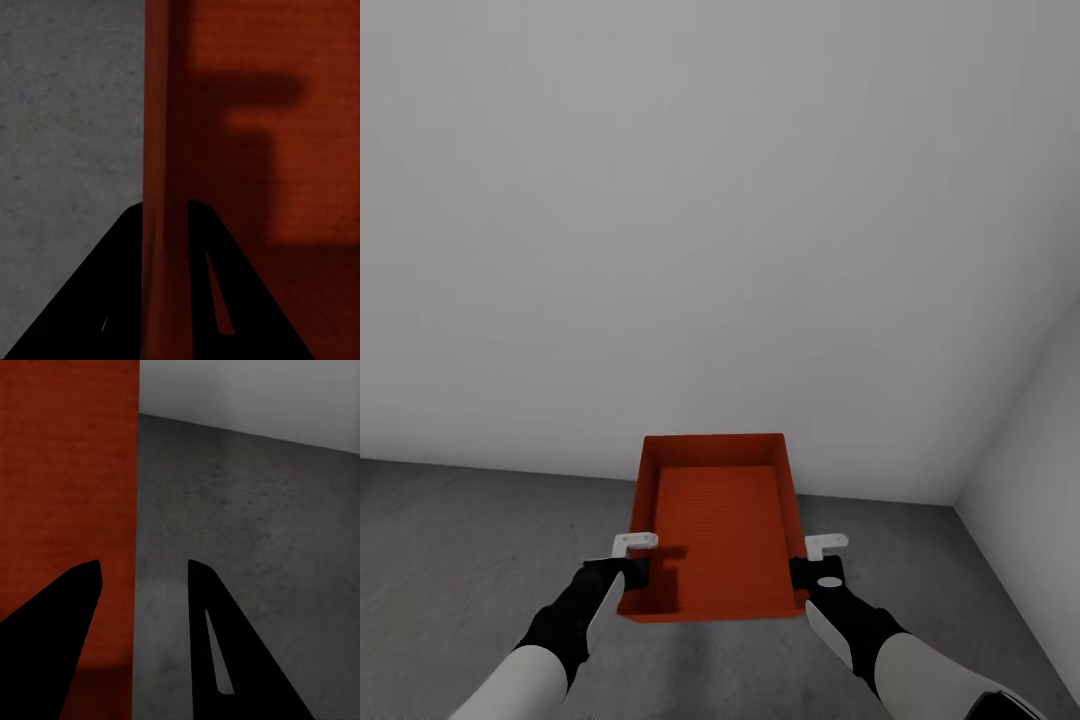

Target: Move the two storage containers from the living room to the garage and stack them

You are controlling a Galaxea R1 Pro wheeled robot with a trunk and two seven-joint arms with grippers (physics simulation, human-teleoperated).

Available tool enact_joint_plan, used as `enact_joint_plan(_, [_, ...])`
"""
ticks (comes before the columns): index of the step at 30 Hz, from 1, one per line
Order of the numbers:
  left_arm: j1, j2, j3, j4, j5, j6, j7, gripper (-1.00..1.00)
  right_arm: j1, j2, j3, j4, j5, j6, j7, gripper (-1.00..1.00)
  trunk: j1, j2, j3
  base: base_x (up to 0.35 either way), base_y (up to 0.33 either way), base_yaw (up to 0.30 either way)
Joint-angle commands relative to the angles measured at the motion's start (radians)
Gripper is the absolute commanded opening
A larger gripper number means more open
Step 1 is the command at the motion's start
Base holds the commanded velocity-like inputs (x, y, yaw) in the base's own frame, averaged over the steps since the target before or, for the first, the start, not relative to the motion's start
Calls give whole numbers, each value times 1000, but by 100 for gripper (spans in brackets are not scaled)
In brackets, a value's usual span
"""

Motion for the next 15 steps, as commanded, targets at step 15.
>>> enact_joint_plan(15, [0,0,7,-4,-33,-5,29,-100,-1,21,-5,2,-14,4,-9,-100,46,-85,-63,0,0,0])
